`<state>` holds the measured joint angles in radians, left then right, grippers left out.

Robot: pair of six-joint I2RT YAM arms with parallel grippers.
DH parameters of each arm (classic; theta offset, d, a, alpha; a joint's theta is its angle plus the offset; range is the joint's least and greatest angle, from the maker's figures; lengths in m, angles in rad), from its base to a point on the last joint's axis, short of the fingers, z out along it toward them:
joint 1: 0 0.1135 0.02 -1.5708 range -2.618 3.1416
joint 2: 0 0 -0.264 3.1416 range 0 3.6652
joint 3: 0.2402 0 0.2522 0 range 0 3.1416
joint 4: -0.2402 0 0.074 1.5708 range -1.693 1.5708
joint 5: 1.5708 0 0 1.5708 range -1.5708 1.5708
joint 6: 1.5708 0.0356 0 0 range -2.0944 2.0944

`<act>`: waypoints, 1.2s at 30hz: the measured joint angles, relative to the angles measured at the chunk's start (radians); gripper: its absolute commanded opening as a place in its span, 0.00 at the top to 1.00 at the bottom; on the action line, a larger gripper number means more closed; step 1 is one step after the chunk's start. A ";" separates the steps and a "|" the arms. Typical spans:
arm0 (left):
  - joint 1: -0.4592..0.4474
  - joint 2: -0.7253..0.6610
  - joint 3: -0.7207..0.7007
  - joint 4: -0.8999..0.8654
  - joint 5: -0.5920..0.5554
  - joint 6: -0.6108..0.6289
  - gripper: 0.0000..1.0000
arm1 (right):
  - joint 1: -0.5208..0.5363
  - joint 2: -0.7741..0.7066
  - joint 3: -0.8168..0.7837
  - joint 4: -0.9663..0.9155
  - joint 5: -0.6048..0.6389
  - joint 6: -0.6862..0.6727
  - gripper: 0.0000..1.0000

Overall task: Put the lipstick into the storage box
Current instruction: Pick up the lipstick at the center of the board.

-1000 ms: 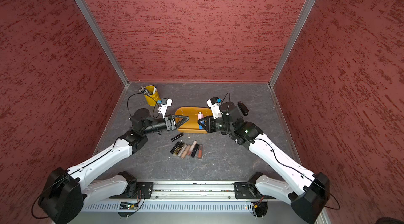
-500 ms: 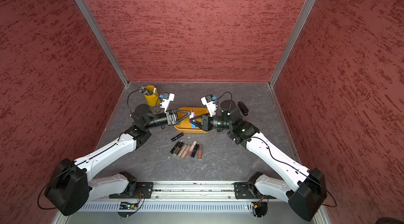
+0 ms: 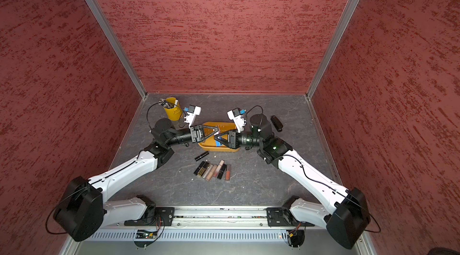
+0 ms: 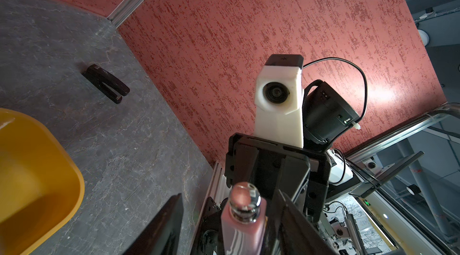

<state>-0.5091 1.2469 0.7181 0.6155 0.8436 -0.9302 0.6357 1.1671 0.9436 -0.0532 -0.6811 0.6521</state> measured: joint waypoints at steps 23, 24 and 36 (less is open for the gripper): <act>-0.007 0.055 0.029 0.118 0.045 -0.089 0.77 | -0.061 0.043 -0.081 0.293 -0.144 0.178 0.86; -0.006 0.056 0.030 0.120 0.046 -0.095 0.80 | -0.062 0.043 -0.081 0.301 -0.149 0.179 0.86; -0.006 0.057 0.042 0.141 0.053 -0.113 1.00 | -0.066 0.044 -0.083 0.341 -0.173 0.190 0.66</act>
<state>-0.5156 1.3037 0.7597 0.7567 0.8967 -1.0431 0.5701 1.2114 0.8608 0.2882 -0.8539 0.8425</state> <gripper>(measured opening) 0.242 0.233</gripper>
